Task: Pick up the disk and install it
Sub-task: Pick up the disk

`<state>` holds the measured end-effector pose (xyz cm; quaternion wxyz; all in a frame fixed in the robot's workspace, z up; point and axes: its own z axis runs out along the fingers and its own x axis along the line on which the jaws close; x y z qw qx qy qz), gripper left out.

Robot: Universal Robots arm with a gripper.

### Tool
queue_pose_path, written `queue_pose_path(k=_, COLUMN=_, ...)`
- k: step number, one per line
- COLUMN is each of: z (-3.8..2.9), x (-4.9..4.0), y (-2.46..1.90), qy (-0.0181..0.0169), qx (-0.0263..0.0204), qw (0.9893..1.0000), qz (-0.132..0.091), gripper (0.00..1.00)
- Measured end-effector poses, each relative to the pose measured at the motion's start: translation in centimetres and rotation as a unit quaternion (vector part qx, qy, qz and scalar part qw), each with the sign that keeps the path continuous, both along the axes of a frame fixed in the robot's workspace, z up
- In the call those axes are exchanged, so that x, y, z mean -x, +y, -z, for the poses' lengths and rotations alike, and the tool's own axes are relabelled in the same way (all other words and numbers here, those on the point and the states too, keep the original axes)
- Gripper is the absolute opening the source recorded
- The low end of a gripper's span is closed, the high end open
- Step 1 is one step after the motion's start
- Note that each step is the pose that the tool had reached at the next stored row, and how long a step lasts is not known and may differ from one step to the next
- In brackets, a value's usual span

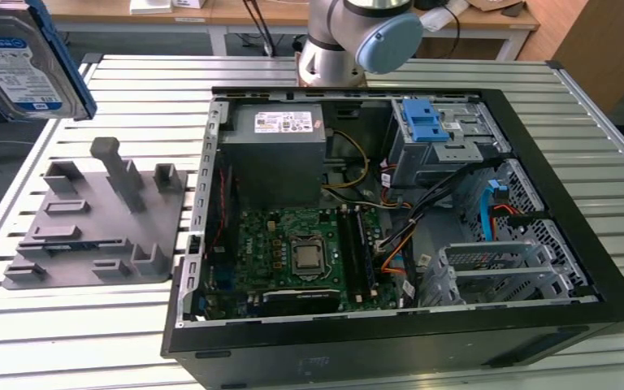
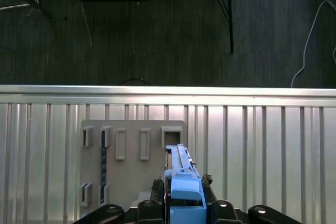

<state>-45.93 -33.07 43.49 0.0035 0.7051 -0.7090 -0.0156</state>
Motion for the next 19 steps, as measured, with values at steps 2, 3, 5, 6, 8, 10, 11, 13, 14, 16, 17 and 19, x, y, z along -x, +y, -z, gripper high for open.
queue_pose_path(k=2, z=-0.35, x=0.00, y=0.00, qy=0.0001, qx=0.0000, qw=1.0000, qz=0.000, gripper=0.36)
queue_pose_path(k=3, z=-0.54, x=0.00, y=0.00, qy=0.0000, qx=0.0000, qw=1.0000, qz=0.000, gripper=0.36)
queue_pose_path(k=5, z=-0.88, x=0.00, y=0.00, qy=0.0000, qx=0.0000, qw=1.0000, qz=0.000, gripper=0.36)
queue_pose_path(k=6, z=-1.05, x=0.00, y=0.00, qy=0.0001, qx=0.0000, qw=1.0000, qz=0.000, gripper=0.36)
queue_pose_path(k=8, z=-1.43, x=0.00, y=0.00, qy=0.0000, qx=0.0000, qw=1.0000, qz=0.000, gripper=0.36)
queue_pose_path(k=10, z=-1.85, x=0.00, y=0.00, qy=0.0000, qx=0.0000, qw=1.0000, qz=0.000, gripper=0.36)
queue_pose_path(k=11, z=-2.06, x=0.00, y=0.00, qy=0.0000, qx=0.0000, qw=1.0000, qz=0.000, gripper=0.36)
queue_pose_path(k=13, z=-2.51, x=0.00, y=0.00, qy=0.0000, qx=0.0000, qw=1.0000, qz=0.000, gripper=0.36)
queue_pose_path(k=14, z=-2.74, x=0.00, y=0.00, qy=0.0000, qx=0.0000, qw=1.0000, qz=0.000, gripper=0.36)
queue_pose_path(k=16, z=-3.19, x=0.00, y=0.00, qy=0.0001, qx=0.0000, qw=1.0000, qz=0.000, gripper=0.36)
queue_pose_path(k=17, z=-3.39, x=0.00, y=0.00, qy=0.0000, qx=0.0000, qw=1.0000, qz=0.000, gripper=0.36)
queue_pose_path(k=19, z=-3.84, x=0.00, y=0.00, qy=0.0000, qx=0.0000, qw=1.0000, qz=0.000, gripper=0.36)
